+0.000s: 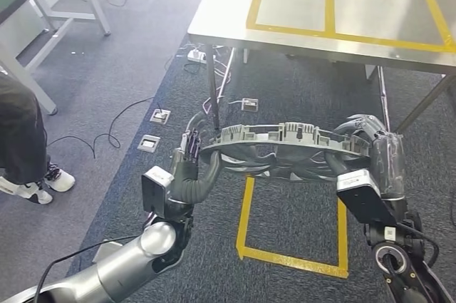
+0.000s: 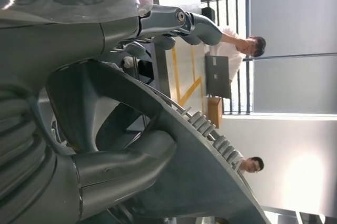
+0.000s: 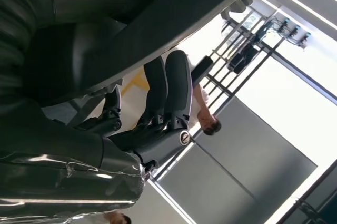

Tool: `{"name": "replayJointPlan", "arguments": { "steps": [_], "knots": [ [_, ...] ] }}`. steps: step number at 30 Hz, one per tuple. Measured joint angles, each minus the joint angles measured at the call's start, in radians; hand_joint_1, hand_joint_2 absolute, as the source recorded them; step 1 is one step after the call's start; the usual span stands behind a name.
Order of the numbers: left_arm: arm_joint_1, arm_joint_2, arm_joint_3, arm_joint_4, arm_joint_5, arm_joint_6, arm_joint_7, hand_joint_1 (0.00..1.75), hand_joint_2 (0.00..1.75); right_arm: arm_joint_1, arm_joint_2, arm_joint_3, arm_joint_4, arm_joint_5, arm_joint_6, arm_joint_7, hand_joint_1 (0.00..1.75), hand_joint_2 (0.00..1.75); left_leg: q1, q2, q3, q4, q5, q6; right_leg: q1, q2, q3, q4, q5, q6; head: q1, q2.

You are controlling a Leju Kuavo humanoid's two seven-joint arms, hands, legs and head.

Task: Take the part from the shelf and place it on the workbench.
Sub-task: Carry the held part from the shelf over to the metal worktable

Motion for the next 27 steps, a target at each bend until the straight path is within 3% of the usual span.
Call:
{"name": "replayJointPlan", "arguments": {
  "steps": [2,4,6,8,11,12,13,16,18,20,22,23,26,27],
  "knots": [
    [0.001,0.001,0.000,0.000,-0.004,-0.001,0.001,0.00,1.75,-0.002,0.000,0.000,0.001,-0.007,0.004,-0.002,1.75,1.75,-0.003,-0.003,0.013,0.004,-0.016,-0.007,0.005,0.000,0.030,-0.113,0.073,-0.010,0.005,0.000],
    [0.002,0.002,0.001,0.000,-0.007,-0.004,0.003,0.00,1.75,-0.003,0.000,0.000,0.001,-0.011,0.007,-0.004,1.75,1.75,-0.006,-0.005,0.014,0.010,-0.024,-0.017,0.010,-0.001,0.043,-0.143,0.076,-0.021,0.008,0.000],
    [0.002,0.002,0.002,-0.003,-0.009,-0.007,0.004,0.00,1.75,-0.005,0.000,-0.001,0.000,-0.012,0.008,-0.005,1.75,1.75,-0.006,-0.003,0.008,0.026,-0.030,-0.028,0.006,-0.001,0.059,-0.152,0.078,-0.032,0.008,0.000],
    [0.001,0.003,0.002,-0.005,-0.010,-0.007,0.003,0.00,1.75,-0.007,0.000,-0.001,0.000,-0.012,0.009,-0.005,1.75,1.75,-0.001,0.000,-0.038,0.107,-0.048,-0.041,-0.001,-0.001,0.077,-0.161,0.075,-0.038,0.003,0.000],
    [0.004,0.005,0.002,-0.005,-0.010,-0.007,0.003,0.00,1.75,-0.008,0.000,0.000,0.000,-0.013,0.009,-0.006,1.75,1.75,0.012,0.006,-0.169,0.289,-0.106,-0.059,-0.002,0.000,0.089,-0.162,0.060,-0.042,-0.005,0.000],
    [0.005,0.006,0.002,-0.005,-0.011,-0.007,0.003,0.00,1.75,-0.007,0.000,0.000,0.001,-0.014,0.009,-0.006,1.75,1.75,0.016,0.007,-0.196,0.306,-0.107,-0.062,-0.003,0.000,0.096,-0.162,0.053,-0.041,-0.007,0.000],
    [0.006,0.006,0.002,-0.005,-0.011,-0.007,0.003,0.00,1.75,-0.006,0.000,0.000,0.001,-0.016,0.010,-0.007,1.75,1.75,0.019,0.007,-0.202,0.287,-0.087,-0.063,-0.004,0.001,0.104,-0.162,0.045,-0.039,-0.008,0.000],
    [0.007,0.008,0.002,-0.005,-0.016,-0.007,0.005,0.00,1.75,-0.006,0.000,0.000,0.002,-0.022,0.013,-0.011,1.75,1.75,0.021,0.009,-0.135,0.082,0.049,-0.061,-0.006,0.004,0.135,-0.161,0.020,-0.027,-0.013,0.000],
    [0.007,0.009,0.003,-0.005,-0.018,-0.006,0.010,0.00,1.75,-0.008,0.000,0.000,0.002,-0.023,0.016,-0.014,1.75,1.75,0.016,0.009,-0.107,0.005,0.083,-0.051,-0.004,0.007,0.144,-0.161,0.007,-0.015,-0.014,0.000],
    [0.009,0.009,0.003,-0.006,-0.020,-0.006,0.014,0.00,1.75,-0.008,0.000,0.000,0.002,-0.025,0.019,-0.017,1.75,1.75,0.013,0.008,-0.099,0.000,0.076,-0.037,-0.004,0.008,0.150,-0.159,0.002,-0.003,-0.013,0.000],
    [0.010,0.009,0.003,-0.007,-0.023,-0.006,0.014,0.00,1.75,-0.008,0.000,0.000,0.002,-0.026,0.021,-0.020,1.75,1.75,0.015,0.008,-0.083,-0.002,0.069,-0.024,-0.005,0.004,0.140,-0.123,-0.012,0.005,-0.010,0.000],
    [0.010,0.009,0.003,-0.007,-0.024,-0.005,0.014,0.00,1.75,-0.009,0.000,-0.001,0.003,-0.026,0.021,-0.021,1.75,1.75,0.015,0.008,-0.074,-0.003,0.064,-0.018,-0.006,0.002,0.117,-0.075,-0.030,0.006,-0.008,0.000],
    [0.013,0.009,0.003,-0.008,-0.024,-0.005,0.014,0.00,1.75,-0.008,0.000,-0.001,0.007,-0.028,0.022,-0.024,1.75,1.75,0.011,0.010,-0.054,-0.003,0.046,-0.007,-0.004,0.001,0.000,0.128,-0.104,0.006,-0.001,0.000],
    [0.015,0.009,0.003,-0.008,-0.024,-0.005,0.014,0.00,1.75,-0.006,0.000,-0.001,0.009,-0.029,0.023,-0.025,1.75,1.75,0.008,0.010,-0.047,-0.003,0.039,-0.006,-0.002,0.001,-0.027,0.158,-0.111,0.006,-0.001,0.000]
  ]
}}
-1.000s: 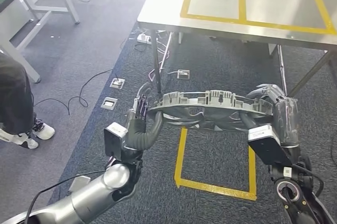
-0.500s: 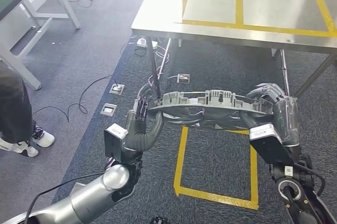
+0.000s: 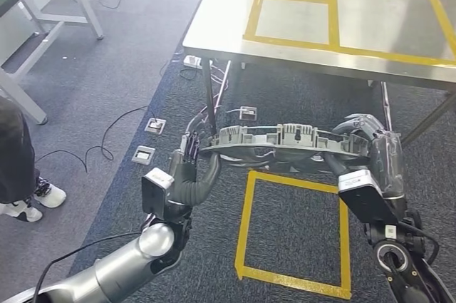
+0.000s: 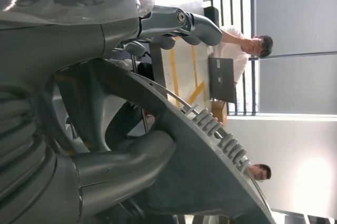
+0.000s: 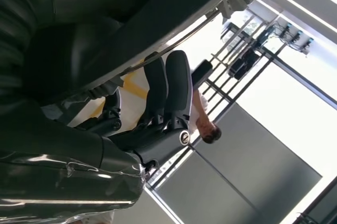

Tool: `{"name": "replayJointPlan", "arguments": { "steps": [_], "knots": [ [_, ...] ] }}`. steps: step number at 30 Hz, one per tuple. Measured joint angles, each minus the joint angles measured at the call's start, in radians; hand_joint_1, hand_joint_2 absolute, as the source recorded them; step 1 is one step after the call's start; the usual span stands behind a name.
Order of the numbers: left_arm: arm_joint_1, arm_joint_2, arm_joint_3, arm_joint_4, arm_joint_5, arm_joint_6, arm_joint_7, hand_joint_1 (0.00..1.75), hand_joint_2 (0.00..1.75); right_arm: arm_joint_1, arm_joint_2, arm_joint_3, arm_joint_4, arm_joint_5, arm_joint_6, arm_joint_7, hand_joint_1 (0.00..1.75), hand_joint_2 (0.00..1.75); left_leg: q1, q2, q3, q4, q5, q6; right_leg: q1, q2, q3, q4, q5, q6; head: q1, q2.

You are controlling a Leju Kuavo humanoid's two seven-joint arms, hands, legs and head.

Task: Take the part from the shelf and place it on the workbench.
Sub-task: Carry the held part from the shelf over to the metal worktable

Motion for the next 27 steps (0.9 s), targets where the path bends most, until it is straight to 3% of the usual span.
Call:
{"name": "replayJointPlan", "arguments": {
  "steps": [1,2,4,6,9,11,14,15,16,17,19,20,22,25,27],
  "knots": [
    [0.002,0.000,0.000,0.000,0.000,0.000,0.000,0.00,1.75,0.001,0.000,0.000,0.002,0.000,0.000,0.000,1.75,1.75,-0.003,0.000,0.009,0.000,-0.008,0.000,0.001,0.000,-0.009,-0.007,0.015,-0.003,0.000,0.000],
    [0.003,0.000,0.000,0.000,0.000,0.000,0.000,0.00,1.75,0.002,0.000,0.000,0.003,-0.001,0.001,0.000,1.75,1.75,-0.005,0.001,0.021,0.001,-0.016,0.001,0.002,-0.001,0.000,-0.053,0.052,-0.007,0.001,0.000],
    [0.005,0.000,0.000,0.000,0.000,0.000,0.000,0.00,1.75,0.001,0.000,0.000,0.005,-0.001,0.001,-0.001,1.75,1.75,-0.009,0.003,0.043,0.001,-0.032,-0.001,0.009,-0.016,0.041,-0.192,0.150,-0.021,0.002,0.000],
    [0.005,-0.001,0.000,0.000,0.000,0.000,0.000,0.00,1.75,-0.002,0.000,0.000,0.007,-0.001,0.002,-0.003,1.75,1.75,-0.012,0.007,0.048,0.002,-0.043,-0.008,0.021,-0.033,0.068,-0.289,0.192,-0.035,0.004,0.000],
    [0.007,0.000,0.001,0.000,0.000,0.000,0.000,0.00,1.75,-0.004,0.000,0.000,0.009,-0.002,0.004,-0.006,1.75,1.75,-0.013,0.014,0.050,0.012,-0.051,-0.024,0.021,-0.026,0.088,-0.318,0.194,-0.049,0.003,0.000],
    [0.005,0.000,0.002,-0.001,-0.001,0.000,-0.002,0.00,1.75,-0.006,0.002,-0.001,0.009,-0.002,0.004,-0.006,1.75,1.75,-0.011,0.012,0.029,0.065,-0.072,-0.038,0.013,-0.016,0.105,-0.328,0.193,-0.055,0.000,0.000],
    [0.006,0.002,0.002,-0.001,-0.001,0.002,-0.003,0.00,1.75,-0.008,0.003,0.000,0.010,-0.003,0.004,-0.007,1.75,1.75,0.003,0.009,-0.096,0.260,-0.137,-0.058,0.009,-0.001,0.118,-0.331,0.183,-0.059,-0.010,0.000],
    [0.008,0.002,0.002,-0.001,-0.001,0.002,-0.002,0.00,1.75,-0.006,0.004,0.000,0.011,-0.003,0.004,-0.007,1.75,1.75,0.008,0.009,-0.132,0.301,-0.146,-0.062,0.008,0.004,0.122,-0.330,0.178,-0.059,-0.012,0.000],
    [0.009,0.002,0.002,-0.001,-0.001,0.003,-0.002,0.00,1.75,-0.005,0.004,0.001,0.012,-0.004,0.004,-0.007,1.75,1.75,0.013,0.009,-0.149,0.304,-0.134,-0.065,0.007,0.009,0.128,-0.330,0.172,-0.056,-0.013,0.000],
    [0.009,0.002,0.002,-0.001,-0.001,0.004,-0.002,0.00,1.75,-0.004,0.004,0.001,0.012,-0.004,0.004,-0.007,1.75,1.75,0.016,0.009,-0.144,0.268,-0.100,-0.069,0.005,0.015,0.136,-0.329,0.165,-0.053,-0.014,0.000],
    [0.009,0.002,0.002,-0.001,-0.001,0.005,-0.002,0.00,1.75,-0.005,0.005,0.001,0.013,-0.004,0.004,-0.007,1.75,1.75,0.020,0.003,-0.095,0.122,-0.002,-0.074,0.001,0.025,0.153,-0.326,0.148,-0.044,-0.015,0.000],
    [0.008,0.002,0.002,-0.001,-0.001,0.005,-0.002,0.00,1.75,-0.005,0.005,0.000,0.013,-0.004,0.004,-0.008,1.75,1.75,0.020,-0.001,-0.071,0.058,0.022,-0.072,0.000,0.031,0.158,-0.323,0.141,-0.038,-0.016,0.000],
    [0.008,0.003,0.002,-0.001,0.000,0.006,-0.002,0.00,1.75,-0.006,0.006,0.001,0.014,-0.005,0.005,-0.008,1.75,1.75,0.017,-0.008,-0.050,0.002,0.032,-0.059,0.000,0.039,0.160,-0.319,0.129,-0.024,-0.017,0.000],
    [0.007,0.003,0.002,-0.004,-0.002,0.006,-0.002,0.00,1.75,-0.006,0.006,0.000,0.014,-0.006,0.006,-0.008,1.75,1.75,0.016,-0.003,-0.030,-0.001,0.023,-0.033,-0.002,0.034,0.161,-0.300,0.113,-0.007,-0.013,0.000],
    [0.007,0.003,0.003,-0.005,-0.004,0.006,-0.001,0.00,1.75,-0.009,0.006,-0.001,0.015,-0.008,0.006,-0.008,1.75,1.75,0.016,0.001,-0.011,-0.004,0.014,-0.020,-0.003,0.016,0.120,-0.215,0.080,-0.003,-0.006,0.000]
  ]
}}
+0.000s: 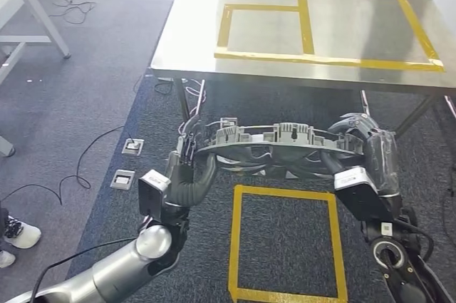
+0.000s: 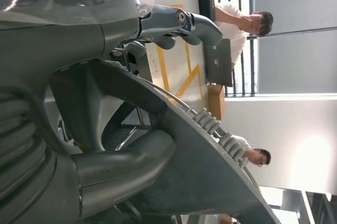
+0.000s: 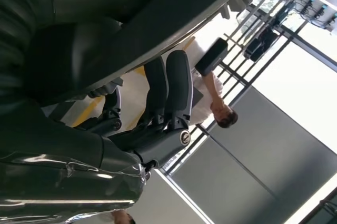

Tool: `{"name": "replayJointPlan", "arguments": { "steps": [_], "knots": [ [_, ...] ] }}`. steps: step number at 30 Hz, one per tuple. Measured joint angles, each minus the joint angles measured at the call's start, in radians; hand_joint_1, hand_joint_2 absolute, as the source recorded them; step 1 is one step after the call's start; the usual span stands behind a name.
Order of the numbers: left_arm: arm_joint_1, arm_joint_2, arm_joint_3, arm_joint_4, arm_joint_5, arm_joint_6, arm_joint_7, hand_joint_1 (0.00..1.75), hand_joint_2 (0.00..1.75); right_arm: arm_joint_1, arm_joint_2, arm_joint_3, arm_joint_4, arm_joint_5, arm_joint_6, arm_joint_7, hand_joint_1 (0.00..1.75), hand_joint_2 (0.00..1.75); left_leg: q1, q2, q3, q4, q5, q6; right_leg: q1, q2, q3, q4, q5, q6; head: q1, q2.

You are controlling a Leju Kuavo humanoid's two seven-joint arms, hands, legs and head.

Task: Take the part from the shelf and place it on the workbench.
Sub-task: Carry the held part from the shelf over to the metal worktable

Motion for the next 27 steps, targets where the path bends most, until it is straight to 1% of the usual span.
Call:
{"name": "replayJointPlan", "arguments": {
  "steps": [2,3,4,5,6,7,8,9,10,11,13,14,15,16,17,18,19,20,21,22,23,24,25,27],
  "knots": [
    [0.002,0.001,0.000,0.000,-0.002,0.000,0.002,0.00,1.75,-0.001,0.000,0.000,0.001,-0.004,0.000,0.000,1.75,1.75,-0.004,0.004,0.013,0.000,-0.012,0.007,0.001,-0.010,-0.081,0.145,-0.049,0.002,0.006,0.000],
    [0.004,0.001,0.000,0.000,-0.004,0.000,0.003,0.00,1.75,0.000,0.000,0.001,0.002,-0.005,0.000,0.000,1.75,1.75,-0.006,0.005,0.021,0.000,-0.019,0.008,0.002,-0.011,-0.117,0.198,-0.065,0.002,0.006,0.000],
    [0.007,0.001,0.000,0.000,-0.005,0.000,0.004,0.00,1.75,0.001,0.000,0.001,0.003,-0.007,0.000,0.000,1.75,1.75,-0.008,0.007,0.030,0.001,-0.027,0.009,0.002,-0.012,-0.138,0.216,-0.063,0.002,0.007,0.000],
    [0.009,0.002,0.000,0.000,-0.007,-0.001,0.005,0.00,1.75,0.001,0.000,0.001,0.004,-0.008,-0.001,0.000,1.75,1.75,-0.009,0.008,0.041,0.001,-0.035,0.008,0.002,-0.013,-0.141,0.194,-0.039,0.001,0.007,0.000],
    [0.010,0.002,0.000,0.000,-0.009,-0.003,0.005,0.00,1.75,0.000,0.000,0.001,0.004,-0.008,-0.002,0.000,1.75,1.75,-0.010,0.010,0.054,0.001,-0.044,0.008,0.003,-0.016,-0.125,0.136,0.006,-0.002,0.008,0.000],
    [0.011,0.002,0.000,-0.001,-0.011,-0.005,0.005,0.00,1.75,0.000,0.000,0.001,0.004,-0.009,-0.003,0.001,1.75,1.75,-0.011,0.011,0.066,0.001,-0.053,0.006,0.006,-0.024,-0.101,0.060,0.061,-0.008,0.009,0.000],
    [0.012,0.001,0.001,-0.001,-0.014,-0.008,0.005,0.00,1.75,-0.001,0.000,0.001,0.004,-0.008,-0.005,0.002,1.75,1.75,-0.012,0.013,0.077,0.002,-0.062,0.003,0.010,-0.033,-0.080,-0.008,0.096,-0.014,0.011,0.000],
    [0.012,0.001,0.002,-0.001,-0.016,-0.012,0.006,0.00,1.75,-0.001,0.000,0.001,0.004,-0.007,-0.007,0.003,1.75,1.75,-0.015,0.015,0.082,0.003,-0.069,-0.002,0.015,-0.041,-0.061,-0.057,0.118,-0.020,0.013,0.000],
    [0.013,0.001,0.002,-0.001,-0.018,-0.014,0.007,0.00,1.75,-0.001,0.000,0.001,0.004,-0.006,-0.008,0.004,1.75,1.75,-0.017,0.017,0.085,0.005,-0.075,-0.008,0.019,-0.046,-0.052,-0.083,0.124,-0.026,0.015,0.000],
    [0.014,0.000,0.003,-0.001,-0.019,-0.017,0.009,0.00,1.75,0.001,0.000,0.000,0.004,-0.005,-0.010,0.005,1.75,1.75,-0.019,0.019,0.087,0.008,-0.078,-0.013,0.021,-0.044,-0.047,-0.090,0.116,-0.031,0.016,0.000],
    [0.014,0.000,0.004,-0.003,-0.022,-0.019,0.010,0.00,1.75,0.004,0.000,0.000,0.003,-0.002,-0.010,0.006,1.75,1.75,-0.019,0.021,0.088,0.020,-0.087,-0.024,0.016,-0.034,-0.034,-0.098,0.121,-0.039,0.015,0.000],
    [0.013,0.000,0.004,-0.003,-0.023,-0.020,0.010,0.00,1.75,0.005,0.000,0.000,0.002,0.000,-0.010,0.006,1.75,1.75,-0.018,0.019,0.076,0.046,-0.097,-0.030,0.013,-0.029,-0.027,-0.100,0.120,-0.043,0.013,0.000],
    [0.013,0.000,0.005,-0.004,-0.024,-0.020,0.010,0.00,1.75,0.005,0.000,0.000,0.002,0.001,-0.010,0.006,1.75,1.75,-0.015,0.016,0.049,0.095,-0.113,-0.036,0.011,-0.024,-0.020,-0.101,0.119,-0.047,0.010,0.000],
    [0.014,0.000,0.005,-0.004,-0.024,-0.020,0.010,0.00,1.75,0.006,0.000,0.000,0.002,0.001,-0.010,0.005,1.75,1.75,-0.012,0.012,0.009,0.160,-0.133,-0.041,0.011,-0.020,-0.017,-0.102,0.116,-0.050,0.007,0.000],
    [0.015,0.000,0.006,-0.004,-0.025,-0.020,0.010,0.00,1.75,0.008,0.000,0.000,0.001,0.002,-0.010,0.005,1.75,1.75,-0.010,0.011,-0.038,0.229,-0.158,-0.045,0.011,-0.016,-0.015,-0.102,0.112,-0.053,0.004,0.000],
    [0.018,0.001,0.006,-0.004,-0.025,-0.021,0.010,0.00,1.75,0.011,0.000,0.001,0.001,0.002,-0.011,0.006,1.75,1.75,-0.009,0.010,-0.081,0.283,-0.178,-0.049,0.011,-0.012,-0.012,-0.102,0.107,-0.054,0.001,0.000],
    [0.021,0.001,0.006,-0.004,-0.025,-0.023,0.010,0.00,1.75,0.014,0.000,0.001,0.001,0.003,-0.012,0.009,1.75,1.75,-0.008,0.010,-0.110,0.307,-0.182,-0.051,0.011,-0.007,-0.007,-0.102,0.102,-0.054,0.000,0.000],
    [0.023,0.001,0.006,-0.004,-0.025,-0.026,0.010,0.00,1.75,0.017,0.000,0.001,0.001,0.004,-0.015,0.013,1.75,1.75,-0.007,0.010,-0.120,0.293,-0.163,-0.051,0.011,-0.003,0.000,-0.102,0.095,-0.053,-0.002,0.000],
    [0.024,0.002,0.006,-0.004,-0.024,-0.029,0.010,0.00,1.75,0.018,0.000,0.001,0.001,0.005,-0.017,0.017,1.75,1.75,-0.007,0.010,-0.111,0.242,-0.122,-0.049,0.011,0.002,0.010,-0.102,0.088,-0.052,-0.004,0.000],
    [0.024,0.002,0.006,-0.004,-0.024,-0.032,0.010,0.00,1.75,0.019,0.000,0.001,0.001,0.006,-0.020,0.021,1.75,1.75,-0.007,0.007,-0.088,0.169,-0.066,-0.045,0.011,0.006,0.019,-0.102,0.081,-0.049,-0.005,0.000],
    [0.023,0.002,0.006,-0.004,-0.024,-0.033,0.010,0.00,1.75,0.019,0.000,0.001,0.000,0.008,-0.021,0.023,1.75,1.75,-0.008,0.003,-0.064,0.096,-0.024,-0.039,0.012,0.010,0.027,-0.100,0.073,-0.046,-0.006,0.000],
    [0.023,0.002,0.006,-0.004,-0.024,-0.034,0.010,0.00,1.75,0.020,0.000,0.001,0.000,0.009,-0.022,0.025,1.75,1.75,-0.010,0.000,-0.045,0.044,0.000,-0.032,0.013,0.014,0.032,-0.100,0.066,-0.041,-0.006,0.000],
    [0.023,0.002,0.006,-0.004,-0.025,-0.035,0.010,0.00,1.75,0.022,0.000,0.001,-0.002,0.010,-0.022,0.027,1.75,1.75,-0.012,-0.004,-0.034,0.015,0.010,-0.025,0.014,0.018,0.034,-0.098,0.061,-0.036,-0.005,0.000],
    [0.022,0.000,0.006,-0.006,-0.026,-0.035,0.011,0.00,1.75,0.028,0.000,0.000,-0.006,0.012,-0.021,0.030,1.75,1.75,-0.014,-0.003,-0.024,0.006,0.005,-0.010,0.015,0.022,0.039,-0.094,0.054,-0.024,-0.004,0.000]
  ]
}}
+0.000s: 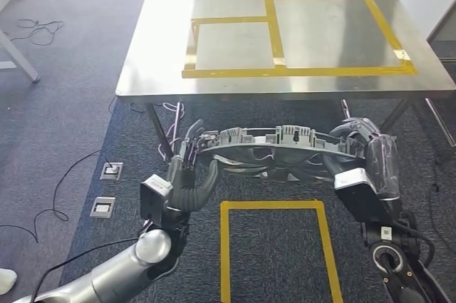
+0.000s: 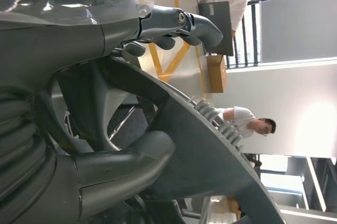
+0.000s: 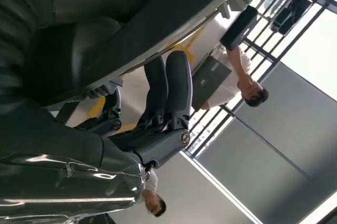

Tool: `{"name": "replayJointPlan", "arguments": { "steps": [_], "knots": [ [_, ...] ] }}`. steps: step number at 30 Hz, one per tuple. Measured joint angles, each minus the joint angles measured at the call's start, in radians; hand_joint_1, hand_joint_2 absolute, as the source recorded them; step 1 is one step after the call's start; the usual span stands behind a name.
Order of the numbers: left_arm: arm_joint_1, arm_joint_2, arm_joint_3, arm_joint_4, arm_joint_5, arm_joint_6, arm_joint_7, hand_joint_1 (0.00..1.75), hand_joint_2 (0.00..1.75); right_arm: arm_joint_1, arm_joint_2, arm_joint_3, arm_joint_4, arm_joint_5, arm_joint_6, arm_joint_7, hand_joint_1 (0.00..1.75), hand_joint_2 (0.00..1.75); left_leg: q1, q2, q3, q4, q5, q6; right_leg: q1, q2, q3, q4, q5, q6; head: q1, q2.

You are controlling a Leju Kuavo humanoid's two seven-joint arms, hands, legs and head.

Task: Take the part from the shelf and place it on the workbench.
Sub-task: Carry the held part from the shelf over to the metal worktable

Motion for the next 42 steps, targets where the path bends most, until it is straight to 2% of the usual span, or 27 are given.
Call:
{"name": "replayJointPlan", "arguments": {
  "steps": [2,3,6,7,8,9,10,11,12,13,14,17,19,21,22,23,24,26,28,31,33,35,37,38,39,41,42],
  "knots": [
    [0.000,-0.002,0.000,-0.001,-0.001,0.000,0.000,0.00,1.75,0.004,0.000,-0.001,-0.005,0.002,0.000,0.001,1.75,1.75,0.003,0.004,0.016,-0.003,0.000,0.012,-0.001,-0.012,-0.005,0.030,-0.019,0.010,0.002,0.000],
    [-0.001,-0.003,0.000,-0.002,-0.002,0.000,0.000,0.00,1.75,0.004,0.000,-0.002,-0.007,0.003,0.000,0.002,1.75,1.75,0.004,0.005,0.024,-0.004,-0.004,0.017,-0.003,-0.021,-0.022,0.068,-0.040,0.015,0.005,0.000],
    [0.000,-0.005,0.000,-0.003,-0.003,-0.001,0.002,0.00,1.75,0.007,0.000,-0.002,-0.010,0.003,0.000,0.002,1.75,1.75,0.004,0.011,0.038,-0.004,-0.018,0.025,-0.005,-0.034,-0.130,0.257,-0.114,0.027,0.011,0.000],
    [0.001,-0.005,0.000,-0.003,-0.003,-0.003,0.003,0.00,1.75,0.010,0.000,-0.002,-0.010,0.004,0.000,0.002,1.75,1.75,0.004,0.013,0.043,-0.004,-0.023,0.025,-0.006,-0.034,-0.158,0.293,-0.120,0.029,0.011,0.000],
    [0.003,-0.006,0.000,-0.003,-0.004,-0.005,0.005,0.00,1.75,0.012,0.000,-0.003,-0.010,0.006,0.000,0.002,1.75,1.75,0.004,0.014,0.049,-0.003,-0.029,0.023,-0.007,-0.036,-0.168,0.291,-0.105,0.029,0.012,0.000],
    [0.004,-0.006,0.000,-0.003,-0.004,-0.008,0.006,0.00,1.75,0.014,0.000,-0.004,-0.010,0.009,0.000,0.003,1.75,1.75,0.004,0.016,0.058,-0.002,-0.036,0.022,-0.008,-0.039,-0.159,0.252,-0.070,0.029,0.012,0.000],
    [0.004,-0.007,0.000,-0.003,-0.005,-0.012,0.007,0.00,1.75,0.017,0.000,-0.007,-0.011,0.012,0.000,0.003,1.75,1.75,0.004,0.018,0.069,-0.001,-0.045,0.019,-0.009,-0.046,-0.136,0.184,-0.019,0.028,0.013,0.000],
    [0.005,-0.008,0.000,-0.003,-0.006,-0.015,0.007,0.00,1.75,0.018,0.000,-0.010,-0.012,0.014,0.001,0.004,1.75,1.75,0.004,0.020,0.079,0.000,-0.052,0.015,-0.008,-0.057,-0.114,0.116,0.019,0.027,0.014,0.000],
    [0.004,-0.010,0.001,-0.003,-0.006,-0.017,0.007,0.00,1.75,0.020,0.000,-0.012,-0.014,0.016,0.002,0.004,1.75,1.75,0.002,0.023,0.085,0.001,-0.059,0.010,-0.005,-0.067,-0.094,0.056,0.040,0.022,0.017,0.000],
    [0.003,-0.010,0.001,-0.003,-0.007,-0.018,0.007,0.00,1.75,0.022,0.000,-0.015,-0.016,0.018,0.003,0.003,1.75,1.75,0.000,0.026,0.088,0.002,-0.064,0.005,-0.002,-0.075,-0.081,0.022,0.051,0.014,0.018,0.000],
    [0.003,-0.011,0.001,-0.003,-0.008,-0.018,0.006,0.00,1.75,0.024,0.000,-0.016,-0.017,0.020,0.005,0.002,1.75,1.75,-0.002,0.029,0.090,0.005,-0.067,0.000,0.001,-0.075,-0.076,0.011,0.044,0.004,0.019,0.000],
    [0.001,-0.011,0.002,-0.003,-0.010,-0.018,0.006,0.00,1.75,0.031,0.000,-0.019,-0.023,0.023,0.014,-0.002,1.75,1.75,-0.002,0.031,0.088,0.030,-0.084,-0.018,-0.002,-0.055,-0.060,0.005,0.048,-0.019,0.016,0.000],
    [0.000,-0.011,0.004,-0.003,-0.012,-0.017,0.004,0.00,1.75,0.031,0.000,-0.022,-0.026,0.023,0.018,-0.005,1.75,1.75,0.002,0.022,0.042,0.119,-0.121,-0.028,-0.004,-0.043,-0.051,0.003,0.046,-0.026,0.010,0.000],
    [0.003,-0.010,0.004,-0.003,-0.014,-0.016,0.004,0.00,1.75,0.032,0.000,-0.024,-0.026,0.022,0.021,-0.007,1.75,1.75,0.004,0.016,-0.045,0.255,-0.169,-0.032,-0.002,-0.031,-0.047,0.003,0.039,-0.033,0.004,0.000],
    [0.006,-0.010,0.004,-0.003,-0.014,-0.016,0.005,0.00,1.75,0.034,0.000,-0.024,-0.026,0.021,0.023,-0.007,1.75,1.75,0.005,0.015,-0.082,0.300,-0.179,-0.033,-0.001,-0.024,-0.044,0.003,0.035,-0.035,0.002,0.000],
    [0.007,-0.010,0.004,-0.003,-0.014,-0.016,0.005,0.00,1.75,0.036,0.000,-0.024,-0.026,0.020,0.023,-0.007,1.75,1.75,0.004,0.014,-0.102,0.310,-0.169,-0.030,0.000,-0.017,-0.039,0.003,0.031,-0.036,0.000,0.000],
    [0.008,-0.010,0.004,-0.003,-0.015,-0.016,0.006,0.00,1.75,0.037,0.000,-0.024,-0.026,0.019,0.024,-0.007,1.75,1.75,0.003,0.012,-0.102,0.279,-0.137,-0.026,0.002,-0.010,-0.032,0.003,0.025,-0.037,-0.002,0.000],
    [0.009,-0.010,0.005,-0.003,-0.015,-0.016,0.006,0.00,1.75,0.037,0.000,-0.025,-0.026,0.018,0.025,-0.007,1.75,1.75,-0.001,-0.001,-0.056,0.139,-0.040,-0.007,0.005,0.002,-0.014,0.002,0.013,-0.036,-0.004,0.000],
    [0.008,-0.010,0.006,-0.003,-0.016,-0.015,0.006,0.00,1.75,0.036,0.000,-0.025,-0.026,0.018,0.025,-0.007,1.75,1.75,-0.008,-0.018,-0.014,0.029,-0.003,0.012,0.005,0.014,-0.005,0.000,0.002,-0.030,-0.001,0.000],
    [0.007,-0.011,0.007,-0.003,-0.016,-0.015,0.007,0.00,1.75,0.038,0.000,-0.026,-0.026,0.017,0.026,-0.007,1.75,1.75,-0.010,-0.018,0.016,-0.012,-0.006,0.027,0.005,0.022,0.002,0.005,-0.003,-0.012,-0.001,0.000],
    [0.007,-0.014,0.007,-0.003,-0.019,-0.015,0.006,0.00,1.75,0.036,0.000,-0.027,-0.027,0.016,0.025,-0.007,1.75,1.75,-0.004,-0.008,0.040,-0.022,-0.007,0.031,0.006,0.002,-0.007,0.040,-0.025,-0.001,0.003,0.000],
    [0.007,-0.016,0.007,-0.003,-0.022,-0.016,0.005,0.00,1.75,0.033,0.000,-0.027,-0.027,0.016,0.023,-0.007,1.75,1.75,-0.002,0.001,0.057,-0.024,-0.016,0.034,0.001,-0.024,-0.065,0.152,-0.074,0.013,0.010,0.000],
    [0.010,-0.017,0.007,-0.003,-0.025,-0.017,0.004,0.00,1.75,0.036,0.000,-0.028,-0.026,0.015,0.022,-0.007,1.75,1.75,-0.001,0.009,0.068,-0.022,-0.028,0.033,-0.006,-0.032,-0.141,0.272,-0.113,0.025,0.013,0.000],
    [0.011,-0.017,0.007,-0.003,-0.026,-0.018,0.004,0.00,1.75,0.038,0.000,-0.028,-0.026,0.014,0.022,-0.007,1.75,1.75,0.000,0.012,0.075,-0.021,-0.035,0.030,-0.010,-0.035,-0.162,0.290,-0.108,0.030,0.014,0.000],
    [0.013,-0.018,0.007,-0.003,-0.028,-0.018,0.004,0.00,1.75,0.039,0.000,-0.028,-0.026,0.014,0.022,-0.007,1.75,1.75,0.002,0.016,0.083,-0.018,-0.044,0.027,-0.014,-0.038,-0.164,0.268,-0.080,0.034,0.014,0.000],
    [0.014,-0.019,0.008,-0.003,-0.030,-0.018,0.004,0.00,1.75,0.040,0.000,-0.028,-0.026,0.014,0.022,-0.008,1.75,1.75,0.008,0.023,0.103,-0.011,-0.064,0.017,-0.020,-0.051,-0.123,0.140,0.012,0.041,0.015,0.000],
    [0.014,-0.020,0.008,-0.003,-0.031,-0.017,0.004,0.00,1.75,0.039,0.000,-0.028,-0.026,0.014,0.022,-0.008,1.75,1.75,0.009,0.026,0.110,-0.007,-0.073,0.010,-0.018,-0.060,-0.104,0.078,0.037,0.042,0.018,0.000]
  ]
}}
